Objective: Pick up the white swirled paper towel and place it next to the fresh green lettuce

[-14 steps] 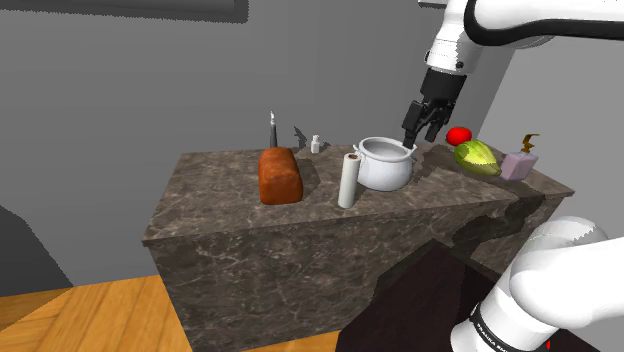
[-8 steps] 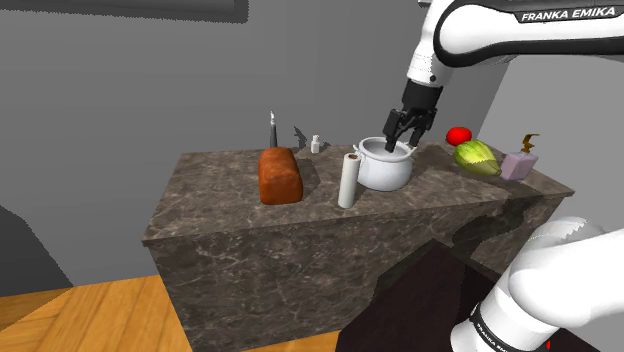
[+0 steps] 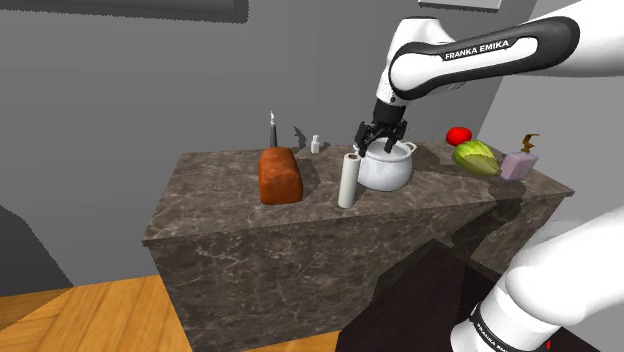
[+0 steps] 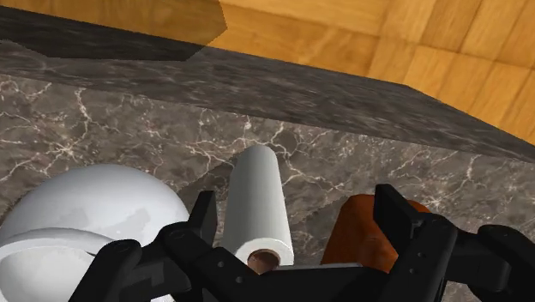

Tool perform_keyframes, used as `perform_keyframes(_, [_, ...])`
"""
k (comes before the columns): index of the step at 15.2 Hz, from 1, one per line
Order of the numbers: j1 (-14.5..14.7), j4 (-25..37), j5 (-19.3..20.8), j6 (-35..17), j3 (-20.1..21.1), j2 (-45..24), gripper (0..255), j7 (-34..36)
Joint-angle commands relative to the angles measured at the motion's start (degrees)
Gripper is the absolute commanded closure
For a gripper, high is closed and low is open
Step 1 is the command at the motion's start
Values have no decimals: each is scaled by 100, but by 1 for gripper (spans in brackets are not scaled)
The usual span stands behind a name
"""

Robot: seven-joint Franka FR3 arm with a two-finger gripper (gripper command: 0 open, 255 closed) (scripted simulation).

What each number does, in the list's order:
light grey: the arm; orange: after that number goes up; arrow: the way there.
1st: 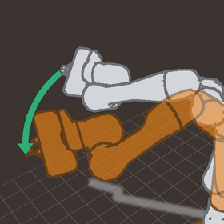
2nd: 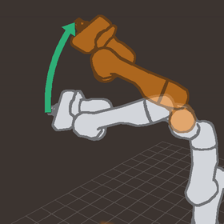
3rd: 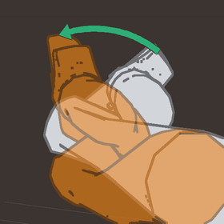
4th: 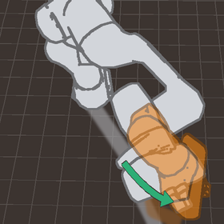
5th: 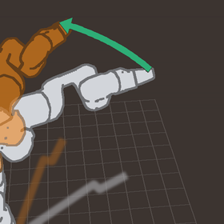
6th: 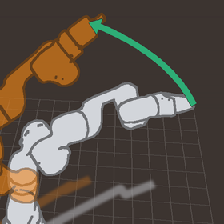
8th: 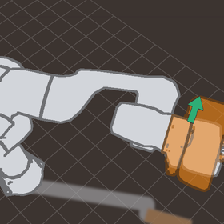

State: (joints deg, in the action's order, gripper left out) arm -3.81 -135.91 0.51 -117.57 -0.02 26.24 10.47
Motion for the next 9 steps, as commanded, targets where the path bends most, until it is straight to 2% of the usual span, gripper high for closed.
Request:
perform_keyframes(1, [-83,100,72,-372,15,-380,0,169])
perform_keyframes(7, [-296,616,352,-1274,67,-1581,0,774])
perform_keyframes(9, [-306,621,375,-1390,62,-1692,0,811])
